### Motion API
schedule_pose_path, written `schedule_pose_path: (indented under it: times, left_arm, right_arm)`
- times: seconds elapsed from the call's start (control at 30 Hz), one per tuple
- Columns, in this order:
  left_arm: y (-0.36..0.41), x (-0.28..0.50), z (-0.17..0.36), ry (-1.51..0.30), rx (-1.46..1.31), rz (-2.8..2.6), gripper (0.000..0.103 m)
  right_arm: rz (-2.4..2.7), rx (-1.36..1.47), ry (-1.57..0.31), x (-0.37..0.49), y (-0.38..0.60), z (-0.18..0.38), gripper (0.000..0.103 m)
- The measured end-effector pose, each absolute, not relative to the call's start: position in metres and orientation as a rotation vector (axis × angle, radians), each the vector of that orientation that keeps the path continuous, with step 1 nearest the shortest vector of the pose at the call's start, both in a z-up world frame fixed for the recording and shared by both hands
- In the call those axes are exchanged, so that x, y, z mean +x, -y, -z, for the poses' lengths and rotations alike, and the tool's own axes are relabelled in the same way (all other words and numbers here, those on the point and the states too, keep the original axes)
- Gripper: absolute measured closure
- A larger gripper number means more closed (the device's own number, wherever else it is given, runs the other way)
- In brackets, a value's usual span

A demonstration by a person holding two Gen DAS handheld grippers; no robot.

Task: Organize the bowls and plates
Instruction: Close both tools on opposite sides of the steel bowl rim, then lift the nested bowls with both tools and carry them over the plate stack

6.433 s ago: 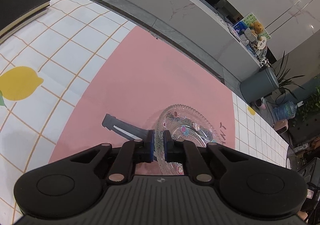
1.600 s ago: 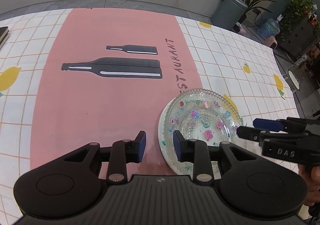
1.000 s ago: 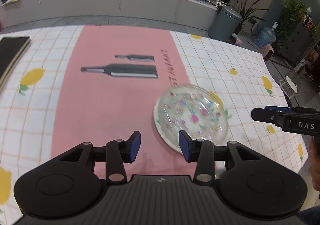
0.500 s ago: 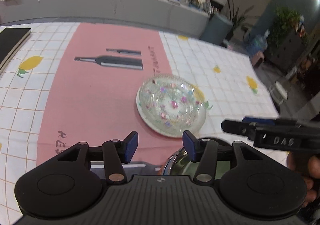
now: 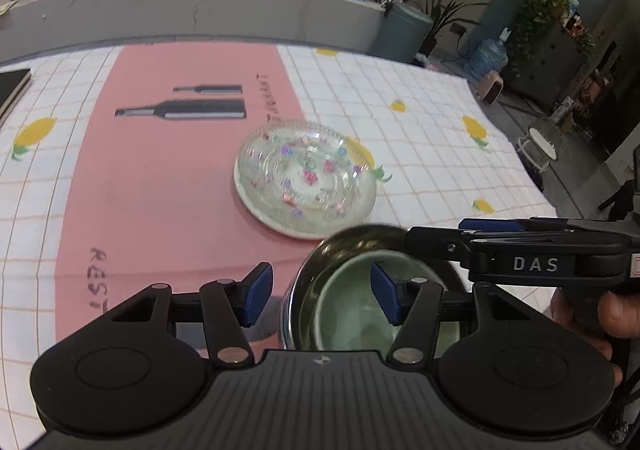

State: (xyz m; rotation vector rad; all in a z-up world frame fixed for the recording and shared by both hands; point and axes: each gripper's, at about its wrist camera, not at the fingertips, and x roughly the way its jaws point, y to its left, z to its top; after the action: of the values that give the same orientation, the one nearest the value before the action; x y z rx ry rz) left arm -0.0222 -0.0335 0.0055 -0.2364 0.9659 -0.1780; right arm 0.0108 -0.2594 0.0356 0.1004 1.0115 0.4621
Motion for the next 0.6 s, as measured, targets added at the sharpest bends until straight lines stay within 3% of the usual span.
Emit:
schedule_pose_path:
  times: [0.1, 0.6]
  left_arm:
    - [0.034, -0.022, 0.001, -0.995, -0.242, 0.177, 0.037]
    - [0.041, -0.028, 0.012, -1.035, -0.226, 0.190, 0.034]
  right_arm:
    - [-0.467, 0.116, -1.032, 0.010, 0.257, -0.030, 0.023]
    - [-0.459, 0.147, -1.121, 0.007, 0.256, -0.011, 0.022]
